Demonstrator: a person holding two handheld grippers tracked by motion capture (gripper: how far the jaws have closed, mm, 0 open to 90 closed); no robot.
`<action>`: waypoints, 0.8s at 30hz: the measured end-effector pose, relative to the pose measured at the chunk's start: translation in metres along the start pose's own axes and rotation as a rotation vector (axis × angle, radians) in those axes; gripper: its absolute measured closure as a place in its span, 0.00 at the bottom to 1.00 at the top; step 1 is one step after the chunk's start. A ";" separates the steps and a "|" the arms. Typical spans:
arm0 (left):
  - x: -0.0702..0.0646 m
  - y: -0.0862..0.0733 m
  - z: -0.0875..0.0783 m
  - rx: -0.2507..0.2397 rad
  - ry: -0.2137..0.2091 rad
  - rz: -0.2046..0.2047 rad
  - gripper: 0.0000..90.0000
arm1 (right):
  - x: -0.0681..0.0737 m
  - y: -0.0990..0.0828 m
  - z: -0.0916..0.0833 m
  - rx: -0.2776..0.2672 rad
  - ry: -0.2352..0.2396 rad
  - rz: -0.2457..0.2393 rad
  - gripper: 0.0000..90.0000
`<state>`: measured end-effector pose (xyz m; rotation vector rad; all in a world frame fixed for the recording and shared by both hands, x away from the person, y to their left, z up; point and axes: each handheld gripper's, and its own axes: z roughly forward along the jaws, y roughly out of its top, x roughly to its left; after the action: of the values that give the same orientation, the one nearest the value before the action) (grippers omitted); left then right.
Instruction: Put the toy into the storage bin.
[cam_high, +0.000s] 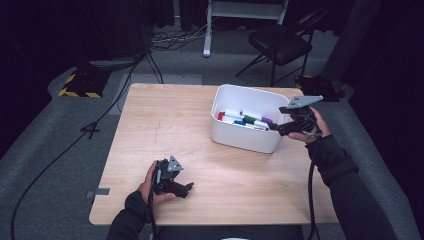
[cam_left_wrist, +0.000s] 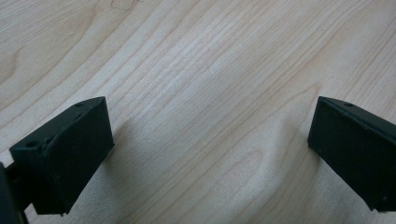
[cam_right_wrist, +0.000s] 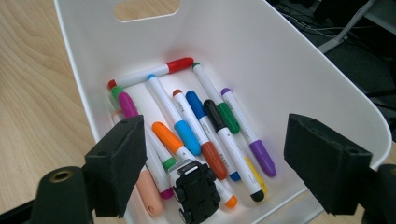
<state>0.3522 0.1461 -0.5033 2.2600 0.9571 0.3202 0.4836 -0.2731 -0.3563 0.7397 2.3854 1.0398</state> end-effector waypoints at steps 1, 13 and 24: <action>0.000 0.000 0.000 0.002 -0.004 -0.002 0.00 | 0.001 -0.001 -0.003 -0.010 -0.004 0.001 0.24; 0.000 0.000 0.000 0.000 0.002 0.003 0.00 | 0.013 -0.013 -0.027 -0.123 -0.008 0.011 0.23; -0.001 0.000 0.000 0.002 -0.008 -0.009 0.00 | 0.023 -0.027 -0.044 -0.172 -0.007 0.015 0.23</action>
<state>0.3517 0.1457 -0.5036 2.2567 0.9632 0.3058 0.4329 -0.2981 -0.3535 0.6983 2.2525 1.2279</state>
